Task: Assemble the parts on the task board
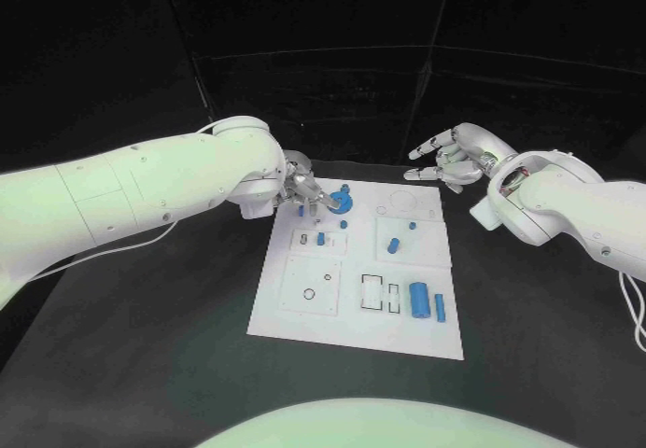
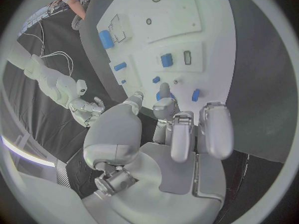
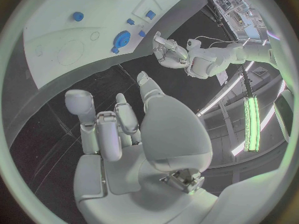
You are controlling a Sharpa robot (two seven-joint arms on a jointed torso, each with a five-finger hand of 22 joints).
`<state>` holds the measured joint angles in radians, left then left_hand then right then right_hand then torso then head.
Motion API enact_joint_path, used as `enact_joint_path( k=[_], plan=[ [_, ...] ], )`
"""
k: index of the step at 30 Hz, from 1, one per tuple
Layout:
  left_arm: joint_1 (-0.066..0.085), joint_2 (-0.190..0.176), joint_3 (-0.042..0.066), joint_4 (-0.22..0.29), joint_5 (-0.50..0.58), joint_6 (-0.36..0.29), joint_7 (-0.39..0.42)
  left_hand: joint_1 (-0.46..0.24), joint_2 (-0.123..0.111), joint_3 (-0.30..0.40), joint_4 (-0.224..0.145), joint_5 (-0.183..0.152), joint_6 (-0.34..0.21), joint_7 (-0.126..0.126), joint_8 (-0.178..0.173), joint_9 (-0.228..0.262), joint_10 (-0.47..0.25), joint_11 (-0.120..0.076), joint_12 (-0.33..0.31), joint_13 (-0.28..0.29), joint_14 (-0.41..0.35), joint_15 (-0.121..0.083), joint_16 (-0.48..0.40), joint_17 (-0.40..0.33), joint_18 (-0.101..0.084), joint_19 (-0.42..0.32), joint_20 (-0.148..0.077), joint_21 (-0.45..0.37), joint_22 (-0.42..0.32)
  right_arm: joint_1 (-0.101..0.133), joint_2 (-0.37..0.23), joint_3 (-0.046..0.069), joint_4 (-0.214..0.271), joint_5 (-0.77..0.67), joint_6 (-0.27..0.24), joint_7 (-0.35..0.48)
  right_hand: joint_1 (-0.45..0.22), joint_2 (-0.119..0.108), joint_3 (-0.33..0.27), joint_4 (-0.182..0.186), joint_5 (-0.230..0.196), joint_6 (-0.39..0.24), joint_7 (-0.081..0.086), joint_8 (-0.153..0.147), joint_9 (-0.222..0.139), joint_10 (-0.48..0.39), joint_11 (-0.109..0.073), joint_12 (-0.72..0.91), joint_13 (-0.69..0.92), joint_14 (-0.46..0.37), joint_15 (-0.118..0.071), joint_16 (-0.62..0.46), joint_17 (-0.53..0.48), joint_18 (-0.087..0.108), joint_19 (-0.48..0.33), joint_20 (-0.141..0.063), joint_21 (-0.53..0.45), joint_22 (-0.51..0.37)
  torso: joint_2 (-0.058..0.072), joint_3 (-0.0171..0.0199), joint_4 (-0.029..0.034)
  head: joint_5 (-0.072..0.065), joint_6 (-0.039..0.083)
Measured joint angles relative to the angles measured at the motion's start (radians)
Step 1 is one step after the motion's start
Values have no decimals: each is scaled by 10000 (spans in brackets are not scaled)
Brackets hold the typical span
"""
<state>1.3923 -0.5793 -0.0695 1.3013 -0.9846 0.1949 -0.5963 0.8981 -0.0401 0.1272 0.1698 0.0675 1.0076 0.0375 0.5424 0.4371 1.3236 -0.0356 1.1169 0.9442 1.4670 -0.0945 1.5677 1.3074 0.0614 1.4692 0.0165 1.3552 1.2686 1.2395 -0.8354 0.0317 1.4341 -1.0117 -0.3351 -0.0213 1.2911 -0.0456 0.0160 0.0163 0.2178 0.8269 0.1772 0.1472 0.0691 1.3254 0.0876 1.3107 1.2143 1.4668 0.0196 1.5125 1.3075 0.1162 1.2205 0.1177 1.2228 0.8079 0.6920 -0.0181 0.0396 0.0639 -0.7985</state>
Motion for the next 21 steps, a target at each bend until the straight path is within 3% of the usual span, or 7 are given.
enact_joint_path(
  k=[5, 12, 21],
  plan=[
    [177, 83, 117, -496, 54, 14, 8, 292, 10, -375, 28, -11, -409, 106, -83, -9, -334, 104, -302, -413, 0, 0, 0, 0, 0, 0, 0, -190, -202, 0, 16, 0, -52, 0, 0, 3, 0, 0, 0, 0, 0, 0, 0, 0, 0, 0, 0, 0, 1, 0, 0, 0, 0, 1, 0, 0, 0, 0, 1, 6, 3, -1, 59],
    [239, 612, 136, -1780, 103, 170, 36, 1214, 182, -668, -211, -11, -860, 357, -510, -424, -607, 286, -472, -734, -34, 147, 0, 0, 1, -19, 67, -268, -276, 0, 42, 0, -77, 0, 2, 5, 0, 0, -12, 12, 34, 0, 0, 0, 0, 0, 0, 0, 1, 0, 0, 0, -1, 0, 0, 0, 0, 1, 8, 7, 3, 11, 105],
    [152, 1263, -10, -3386, 1, 620, 164, 1415, 268, -833, -263, -10, -860, 357, -618, -615, -642, 321, -472, -769, 2, 182, 0, 0, 2, -34, 104, -267, -290, 0, 69, 0, -76, 0, 2, 7, 0, 0, -24, 24, 37, 0, 0, 0, 1, 0, 0, 0, 1, 0, 0, 0, -1, 0, 0, 0, 0, 1, 14, -6, -14, 66, 132]
  ],
)
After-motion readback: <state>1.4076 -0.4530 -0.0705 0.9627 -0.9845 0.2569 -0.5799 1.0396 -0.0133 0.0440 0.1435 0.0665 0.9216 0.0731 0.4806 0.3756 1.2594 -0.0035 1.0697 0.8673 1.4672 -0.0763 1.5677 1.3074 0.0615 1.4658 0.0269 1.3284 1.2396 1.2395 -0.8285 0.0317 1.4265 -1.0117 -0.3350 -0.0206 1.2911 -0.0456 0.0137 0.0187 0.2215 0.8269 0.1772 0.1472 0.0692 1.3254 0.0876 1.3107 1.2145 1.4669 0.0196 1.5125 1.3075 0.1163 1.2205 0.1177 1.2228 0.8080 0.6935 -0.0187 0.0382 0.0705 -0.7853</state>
